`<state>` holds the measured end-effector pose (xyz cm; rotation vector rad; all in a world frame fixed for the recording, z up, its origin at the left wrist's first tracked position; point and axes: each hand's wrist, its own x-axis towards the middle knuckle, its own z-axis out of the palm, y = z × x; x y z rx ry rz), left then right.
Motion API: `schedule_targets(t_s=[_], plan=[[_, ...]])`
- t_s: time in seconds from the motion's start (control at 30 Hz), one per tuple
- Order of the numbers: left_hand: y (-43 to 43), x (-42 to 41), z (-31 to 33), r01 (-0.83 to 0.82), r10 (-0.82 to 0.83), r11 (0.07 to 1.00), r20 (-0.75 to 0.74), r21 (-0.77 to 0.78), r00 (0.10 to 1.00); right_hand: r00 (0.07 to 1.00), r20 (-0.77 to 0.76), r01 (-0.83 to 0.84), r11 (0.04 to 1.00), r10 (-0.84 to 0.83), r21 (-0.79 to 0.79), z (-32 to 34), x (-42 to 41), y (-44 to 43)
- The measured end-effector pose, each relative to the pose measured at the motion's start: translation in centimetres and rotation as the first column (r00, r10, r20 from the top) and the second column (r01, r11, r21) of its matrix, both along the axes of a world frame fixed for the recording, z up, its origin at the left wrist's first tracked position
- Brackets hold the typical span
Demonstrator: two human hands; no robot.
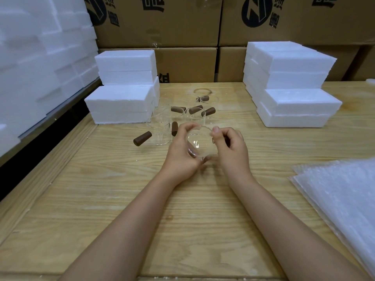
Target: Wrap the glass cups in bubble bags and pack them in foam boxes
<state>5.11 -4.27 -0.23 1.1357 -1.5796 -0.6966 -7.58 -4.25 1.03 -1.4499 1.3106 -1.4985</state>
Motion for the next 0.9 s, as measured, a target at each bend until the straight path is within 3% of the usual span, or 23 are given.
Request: schedule_targets(t_s=[0.33, 0.43, 0.63, 0.9], plan=[[-0.1, 0.4, -0.1, 0.044, -0.028, 0.996, -0.189, 0.081, 0.982, 0.963, 0.164, -0.200, 0.975, 0.215, -0.101, 0.6, -0.7, 0.4], [-0.3, 0.5, -0.3, 0.053, -0.031, 0.995, -0.254, 0.081, 0.967, 0.909, 0.327, -0.243, 0.966, 0.260, -0.091, 0.7, -0.9, 0.2], [0.1, 0.4, 0.2, 0.120, -0.095, 0.990, -0.287, 0.070, 0.953, 0.868, 0.447, -0.209, 0.976, 0.216, -0.067, 1.2, -1.0, 0.3], [0.4, 0.3, 0.0, 0.145, -0.147, 0.989, -0.059, -0.039, 0.987, 0.832, 0.552, -0.088, 0.996, 0.061, 0.022, 1.7, -1.4, -0.1]])
